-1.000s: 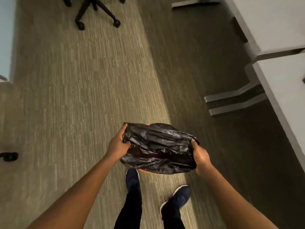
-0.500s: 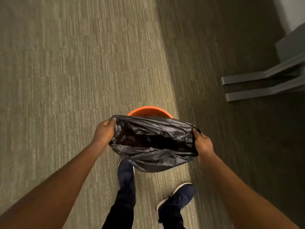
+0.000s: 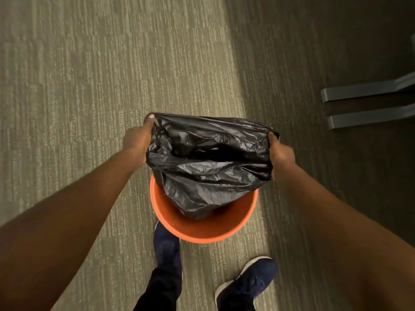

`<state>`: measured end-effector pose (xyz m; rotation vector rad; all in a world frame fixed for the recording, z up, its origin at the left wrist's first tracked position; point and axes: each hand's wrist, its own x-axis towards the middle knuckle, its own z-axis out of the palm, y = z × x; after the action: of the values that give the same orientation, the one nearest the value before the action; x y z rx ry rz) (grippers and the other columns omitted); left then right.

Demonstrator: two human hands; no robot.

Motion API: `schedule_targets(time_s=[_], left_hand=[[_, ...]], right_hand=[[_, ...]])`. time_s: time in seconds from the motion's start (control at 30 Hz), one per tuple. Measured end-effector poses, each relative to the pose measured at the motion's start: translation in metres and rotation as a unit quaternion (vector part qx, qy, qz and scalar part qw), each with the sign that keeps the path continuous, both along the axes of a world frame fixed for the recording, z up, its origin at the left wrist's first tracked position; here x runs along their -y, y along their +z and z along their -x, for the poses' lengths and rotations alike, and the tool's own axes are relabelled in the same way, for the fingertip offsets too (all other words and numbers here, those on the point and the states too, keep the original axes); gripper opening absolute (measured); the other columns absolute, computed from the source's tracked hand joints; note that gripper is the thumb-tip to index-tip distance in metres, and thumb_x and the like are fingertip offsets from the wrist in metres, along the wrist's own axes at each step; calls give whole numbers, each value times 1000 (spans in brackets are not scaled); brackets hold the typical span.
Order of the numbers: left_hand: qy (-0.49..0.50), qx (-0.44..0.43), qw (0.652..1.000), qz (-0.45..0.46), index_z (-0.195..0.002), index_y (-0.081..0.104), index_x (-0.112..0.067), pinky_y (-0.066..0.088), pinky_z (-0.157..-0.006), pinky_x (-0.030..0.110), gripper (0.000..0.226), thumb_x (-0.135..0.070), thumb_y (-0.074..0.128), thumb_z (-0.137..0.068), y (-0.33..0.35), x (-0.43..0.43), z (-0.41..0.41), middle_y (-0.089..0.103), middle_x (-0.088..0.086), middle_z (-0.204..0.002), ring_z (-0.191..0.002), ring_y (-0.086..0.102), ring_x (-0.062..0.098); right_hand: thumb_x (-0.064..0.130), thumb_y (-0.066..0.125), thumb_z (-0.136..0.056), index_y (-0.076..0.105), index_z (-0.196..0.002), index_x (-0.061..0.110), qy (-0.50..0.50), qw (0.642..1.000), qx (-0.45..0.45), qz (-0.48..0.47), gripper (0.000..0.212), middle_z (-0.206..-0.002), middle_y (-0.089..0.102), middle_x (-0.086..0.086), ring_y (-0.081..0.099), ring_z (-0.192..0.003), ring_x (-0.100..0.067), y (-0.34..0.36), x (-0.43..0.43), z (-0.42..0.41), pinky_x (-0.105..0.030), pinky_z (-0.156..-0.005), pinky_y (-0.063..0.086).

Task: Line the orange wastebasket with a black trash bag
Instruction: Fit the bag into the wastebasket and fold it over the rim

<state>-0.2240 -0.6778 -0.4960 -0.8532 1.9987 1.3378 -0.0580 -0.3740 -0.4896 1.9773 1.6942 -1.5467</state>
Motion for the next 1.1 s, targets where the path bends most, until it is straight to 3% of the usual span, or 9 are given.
schedule_targets(time_s=[0.13, 0.23, 0.3, 0.4, 0.5, 0.63, 0.77, 0.83, 1.1], left_hand=[[-21, 39, 998, 55, -127, 61, 3, 60, -78, 42, 73, -54, 74, -84, -23, -2, -1, 69, 14, -110, -94, 70, 32], [-75, 103, 991, 47, -118, 64, 7, 60, -75, 43, 53, -36, 76, -89, -38, 6, -13, 69, 21, -114, -91, 70, 34], [-95, 154, 983, 38, -91, 66, 3, 60, -52, 36, 28, -24, 70, -94, -43, 16, -22, 71, 20, -101, -69, 68, 31], [-99, 208, 973, 27, -74, 63, -3, 52, -33, 30, 26, -11, 60, -99, -43, 33, -39, 72, 8, -56, -40, 67, 22], [-98, 201, 975, 18, -74, 64, -2, 55, -39, 28, 22, -1, 58, -95, -35, 47, -54, 72, 9, -56, -43, 68, 19], [-125, 171, 977, 17, -102, 70, -5, 59, -83, 47, 16, -14, 56, -100, -27, 60, -73, 72, 17, -102, -88, 68, 31], [-85, 172, 981, -7, -103, 66, -10, 55, -58, 32, 12, -10, 55, -101, -24, 76, -94, 75, 7, -81, -63, 68, 21], [-70, 182, 981, -10, -106, 63, -11, 50, -60, 34, 11, -11, 53, -102, -22, 83, -105, 71, 8, -83, -67, 63, 23], [-5, 212, 977, -28, -101, 62, -10, 53, -66, 39, 8, -14, 55, -102, -5, 91, -145, 69, 14, -88, -79, 67, 28]], right_hand=[[50, 69, -84, 66, -120, -1, 31, 998, 46, 13, 62, -118, 69, -18, 67, -105, -36, -28, -6, 7, -47, -95, 55], [33, 68, -90, 65, -120, -1, 50, 994, 71, 69, 45, -117, 69, -19, 68, -102, -34, -46, -3, 1, -46, -91, 57], [27, 69, -92, 66, -115, 2, 58, 988, 77, 121, 34, -104, 69, -18, 69, -89, -32, -50, 1, -9, -43, -81, 58], [29, 68, -94, 66, -123, 4, 65, 976, 63, 197, 39, -113, 70, -20, 68, -105, -35, -46, 8, -30, -51, -97, 54], [25, 65, -96, 65, -124, 7, 35, 972, 18, 233, 33, -109, 70, -19, 68, -97, -30, -42, 10, -54, -48, -98, 53], [17, 59, -99, 61, -93, 12, 48, 975, 19, 217, 8, -77, 67, -6, 62, -61, -15, -37, 5, -84, -29, -58, 53], [15, 54, -101, 60, -99, 13, 94, 968, 31, 231, 7, -84, 65, -7, 58, -67, -17, -26, 2, -107, -29, -61, 49], [12, 53, -101, 59, -107, 10, 81, 966, 29, 242, 9, -91, 65, -11, 60, -73, -20, -20, 3, -114, -33, -68, 51], [11, 44, -104, 56, -89, 16, -118, 946, -10, 300, 20, -79, 57, -5, 49, -67, -16, -8, 14, -118, -33, -66, 51]])
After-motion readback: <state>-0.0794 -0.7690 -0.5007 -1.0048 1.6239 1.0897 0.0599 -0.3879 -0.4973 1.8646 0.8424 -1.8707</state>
